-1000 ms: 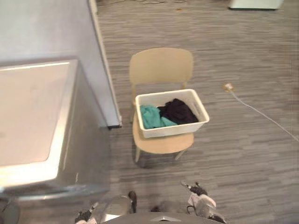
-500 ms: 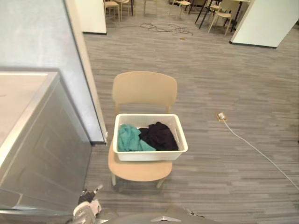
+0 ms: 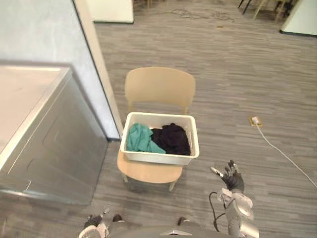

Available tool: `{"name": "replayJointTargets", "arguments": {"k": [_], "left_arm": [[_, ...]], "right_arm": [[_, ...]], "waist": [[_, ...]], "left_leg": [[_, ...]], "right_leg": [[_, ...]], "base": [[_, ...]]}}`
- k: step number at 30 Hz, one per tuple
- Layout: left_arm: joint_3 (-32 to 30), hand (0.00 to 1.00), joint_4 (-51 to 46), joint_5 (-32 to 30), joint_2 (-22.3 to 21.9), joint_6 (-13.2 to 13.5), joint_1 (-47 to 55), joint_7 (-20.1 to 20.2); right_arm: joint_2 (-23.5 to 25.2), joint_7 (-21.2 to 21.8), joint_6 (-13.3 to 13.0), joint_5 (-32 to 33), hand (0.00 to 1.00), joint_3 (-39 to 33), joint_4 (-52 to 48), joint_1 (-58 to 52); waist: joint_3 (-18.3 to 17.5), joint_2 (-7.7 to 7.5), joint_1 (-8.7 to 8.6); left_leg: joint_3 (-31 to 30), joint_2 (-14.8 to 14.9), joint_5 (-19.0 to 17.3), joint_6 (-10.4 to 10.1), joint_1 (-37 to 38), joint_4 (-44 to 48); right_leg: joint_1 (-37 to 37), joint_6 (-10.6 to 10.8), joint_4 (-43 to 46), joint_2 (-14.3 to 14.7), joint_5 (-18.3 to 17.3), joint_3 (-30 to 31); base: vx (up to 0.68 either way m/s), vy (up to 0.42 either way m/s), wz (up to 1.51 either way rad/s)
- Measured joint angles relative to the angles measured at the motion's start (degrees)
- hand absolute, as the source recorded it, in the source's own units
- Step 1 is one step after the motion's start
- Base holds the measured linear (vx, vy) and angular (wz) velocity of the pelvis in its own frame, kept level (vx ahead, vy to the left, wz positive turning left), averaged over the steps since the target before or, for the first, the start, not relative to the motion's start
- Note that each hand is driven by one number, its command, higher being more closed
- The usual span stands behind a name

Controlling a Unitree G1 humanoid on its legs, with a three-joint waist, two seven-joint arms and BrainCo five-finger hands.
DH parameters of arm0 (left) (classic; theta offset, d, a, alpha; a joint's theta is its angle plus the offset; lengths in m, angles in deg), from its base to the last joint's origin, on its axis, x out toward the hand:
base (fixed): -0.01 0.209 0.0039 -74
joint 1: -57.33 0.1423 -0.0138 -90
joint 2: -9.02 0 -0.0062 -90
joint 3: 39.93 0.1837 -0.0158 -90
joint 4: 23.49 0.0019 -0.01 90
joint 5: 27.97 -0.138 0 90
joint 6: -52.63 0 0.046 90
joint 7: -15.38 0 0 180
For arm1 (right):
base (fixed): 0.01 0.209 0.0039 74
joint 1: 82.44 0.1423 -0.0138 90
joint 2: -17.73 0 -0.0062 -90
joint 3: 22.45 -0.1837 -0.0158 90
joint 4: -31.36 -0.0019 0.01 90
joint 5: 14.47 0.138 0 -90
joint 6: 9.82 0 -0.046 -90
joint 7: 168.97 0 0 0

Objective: Pick up the laundry basket with both hands and put the clothes into the washing machine.

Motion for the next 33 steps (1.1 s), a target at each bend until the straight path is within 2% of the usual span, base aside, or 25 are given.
{"name": "replayJointTargets", "arguments": {"k": [2,4,8,10,14,18,20,23,25,29,31,33], "left_arm": [[4.40,0.00,0.16,-3.82,1.64,-0.05,-0.82,-0.05],[7.07,0.00,0.06,-6.29,1.96,-0.03,-1.30,-0.02],[10.97,0.00,-0.10,-7.71,2.50,0.38,-2.01,0.09],[11.73,0.00,-0.17,-8.04,2.51,0.55,-2.22,0.28],[15.42,0.00,-1.07,-9.73,3.13,0.57,-4.54,0.47],[15.56,0.00,-2.49,-9.69,3.73,1.04,-7.72,0.27],[15.61,0.00,-4.00,-9.53,4.24,1.12,-9.15,-0.10],[15.72,0.00,-4.51,-8.36,5.52,1.11,-9.85,-1.03],[15.66,0.00,-4.50,-7.41,6.15,1.11,-9.92,-1.38],[15.67,0.00,-4.59,-5.69,6.75,1.13,-10.10,-2.40],[15.61,0.00,-4.65,-3.96,6.88,1.13,-10.58,-2.60],[15.64,0.00,-5.00,-2.41,6.88,1.22,-10.85,-2.99]], "right_arm": [[0.58,-0.45,-0.90,-0.82,0.00,3.33,-3.73,0.92],[0.48,-0.82,-1.85,-1.47,0.00,5.08,-4.33,2.26],[-2.95,-0.55,-1.66,-6.19,0.00,11.25,-3.62,8.29],[-5.27,0.43,-1.42,-7.80,0.00,13.76,0.30,13.35],[-10.76,0.43,-0.92,-10.78,0.00,18.29,10.60,26.87],[-15.85,0.28,0.77,-12.01,0.00,23.00,24.42,44.21],[-18.57,-0.05,1.54,-12.19,0.00,25.06,30.64,53.68],[-20.56,-0.16,2.26,-12.22,0.00,27.11,36.34,62.96],[-21.31,-0.23,2.50,-12.24,0.00,27.32,37.95,66.05],[-22.60,-0.85,2.74,-12.70,0.00,28.88,40.59,70.12],[-23.46,-1.03,3.77,-12.75,0.00,28.92,43.30,72.06],[-24.24,-1.14,4.16,-12.75,0.00,28.89,43.75,72.21]], "waist": [[0.20,-0.73,-0.07],[0.28,-0.53,-0.03],[0.64,0.17,1.12],[0.76,0.15,1.45],[3.96,-0.21,1.74],[9.56,-0.48,3.72],[12.78,-0.46,5.42],[14.84,-0.50,6.10],[15.96,-0.45,7.04],[17.22,-0.61,7.16],[18.88,-0.66,7.63],[19.02,-0.92,8.00]], "left_leg": [[-1.31,-2.29,1.55,0.84,-0.73,-1.85],[-2.75,-3.81,1.90,1.30,-0.64,-2.48],[-2.79,-4.48,3.34,1.58,-0.17,-5.19],[-2.84,-4.46,3.50,1.52,-0.80,-5.23],[-4.37,-4.42,4.91,1.68,-4.29,-5.21],[-5.86,-4.38,6.72,1.88,-8.22,-5.18],[-6.43,-4.39,7.36,2.08,-9.67,-5.18],[-7.65,-4.42,8.13,2.06,-12.04,-5.19],[-7.72,-4.43,8.27,2.17,-12.45,-5.19],[-9.13,-4.43,9.05,2.20,-15.12,-5.19],[-9.61,-4.43,9.27,2.23,-15.49,-5.19],[-10.16,-4.41,9.54,2.20,-16.66,-5.19]], "right_leg": [[1.26,0.37,-3.73,-1.26,2.08,-0.25],[2.74,0.53,-4.73,-2.38,2.17,-1.53],[2.45,1.16,-4.86,-2.88,2.54,-1.79],[1.73,1.69,-4.84,-2.85,2.87,-1.88],[-0.64,1.79,-4.67,-2.77,3.67,-3.48],[-3.54,1.25,-4.51,-2.71,5.05,-4.69],[-4.54,1.11,-4.39,-2.69,5.48,-5.05],[-6.19,0.84,-4.08,-2.67,5.75,-6.32],[-6.50,0.65,-4.06,-2.67,5.89,-6.38],[-8.34,0.60,-3.74,-2.58,5.93,-7.68],[-8.44,0.57,-3.60,-2.57,5.95,-8.04],[-9.37,0.56,-3.43,-2.48,5.95,-8.45]], "base": [[-0.03,0.132,0.37],[-0.01,0.096,0.45],[-0.01,0.044,0.12],[0.00,0.000,0.00],[-0.04,0.001,0.18],[-0.06,0.014,0.18],[-0.07,0.019,0.15],[-0.06,0.015,0.19],[-0.04,0.011,0.07],[-0.03,-0.004,0.14],[-0.03,-0.007,0.09],[-0.02,-0.011,0.10]]}}
